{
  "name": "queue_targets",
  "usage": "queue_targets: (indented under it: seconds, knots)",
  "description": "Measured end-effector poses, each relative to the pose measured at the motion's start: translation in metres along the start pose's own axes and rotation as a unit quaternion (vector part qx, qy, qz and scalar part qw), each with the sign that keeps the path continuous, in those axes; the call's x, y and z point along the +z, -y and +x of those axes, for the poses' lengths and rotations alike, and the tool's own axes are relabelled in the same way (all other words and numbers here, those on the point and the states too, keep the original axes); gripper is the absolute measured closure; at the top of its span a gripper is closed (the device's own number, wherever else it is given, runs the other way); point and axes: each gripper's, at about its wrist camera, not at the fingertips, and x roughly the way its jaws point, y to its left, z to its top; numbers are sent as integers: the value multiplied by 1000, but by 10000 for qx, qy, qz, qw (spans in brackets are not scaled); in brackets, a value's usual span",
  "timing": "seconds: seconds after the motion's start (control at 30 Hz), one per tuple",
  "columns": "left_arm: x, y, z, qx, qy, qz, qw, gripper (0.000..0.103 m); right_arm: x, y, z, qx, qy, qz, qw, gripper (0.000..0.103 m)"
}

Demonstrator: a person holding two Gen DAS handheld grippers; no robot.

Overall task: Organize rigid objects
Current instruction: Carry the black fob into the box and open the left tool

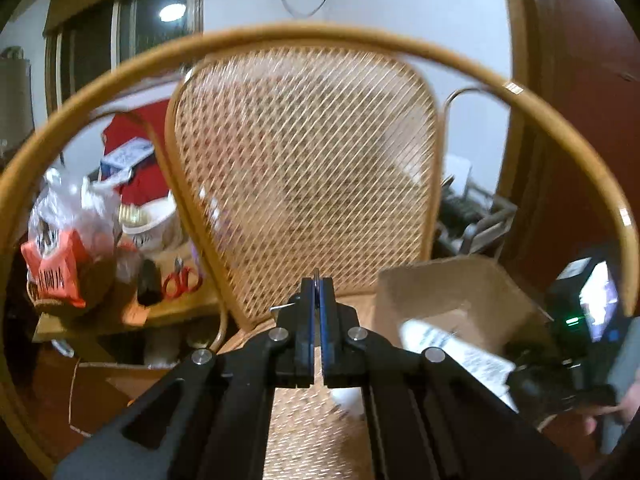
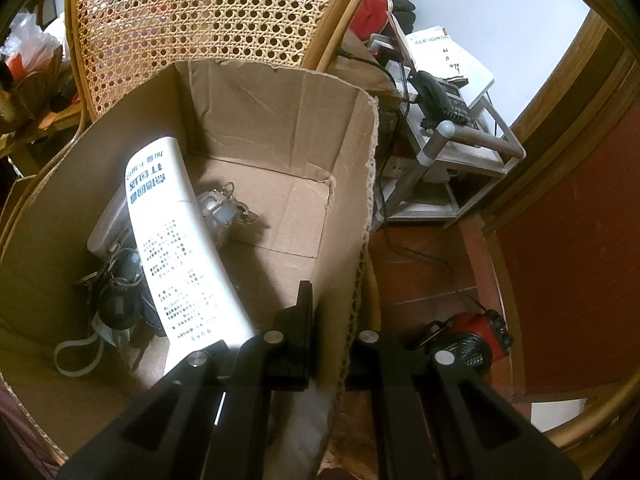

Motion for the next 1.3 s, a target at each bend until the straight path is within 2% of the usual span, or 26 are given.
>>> queue_targets:
  seconds: [0.07, 0.2, 0.3, 0.4, 0.47, 0.7, 0.9, 1.0, 1.03, 1.07, 1.1, 1.13, 1.17, 1.3]
  knots:
    - [5, 11, -12, -77, 180, 109, 9997, 102, 0, 0, 0, -7, 6, -8, 10000, 94]
    - [13, 35, -27, -520, 327, 247, 9978, 102, -1, -2, 0, -3, 3, -4, 10000, 94]
    - [12, 52, -26, -928, 193, 297, 9951, 102, -1, -2, 0, -5, 6, -6, 10000, 94]
    - [6, 65, -15, -1471, -192, 225, 9887, 102, -1, -2, 0, -7, 1, -6, 10000, 94]
    - [1, 75, -8, -1642, -417, 237, 9853, 102, 0, -1, 1, -1, 3, 1, 10000, 94]
    - [-17, 94, 5, -1597, -786, 500, 9828, 101, 0, -1, 1, -3, 2, 1, 10000, 94]
    - [-18, 85, 5, -1460, -694, 406, 9860, 93, 0, -2, 0, -9, -3, -1, 10000, 94]
    - [-15, 74, 9, -1378, -685, 374, 9874, 84, -1, -4, -1, -11, -3, -4, 10000, 94]
    - [-14, 69, 10, -1341, -694, 364, 9879, 74, -1, -4, -1, -12, -3, -4, 10000, 94]
    - [-14, 64, 11, -1269, -698, 356, 9888, 56, -1, -5, -2, -13, -5, -4, 10000, 94]
    - [-15, 60, 12, -1183, -682, 347, 9900, 44, -1, -5, -2, -7, -6, 2, 10000, 94]
    - [-15, 55, 12, -1032, -626, 311, 9922, 21, -1, -4, -1, -6, -4, 4, 10000, 94]
    - [-15, 48, 12, -801, -533, 221, 9951, 8, -1, -4, -1, -7, -5, 4, 10000, 94]
    - [-15, 27, 18, -652, -586, 73, 9961, 7, -1, -3, -1, -11, -3, -2, 10000, 94]
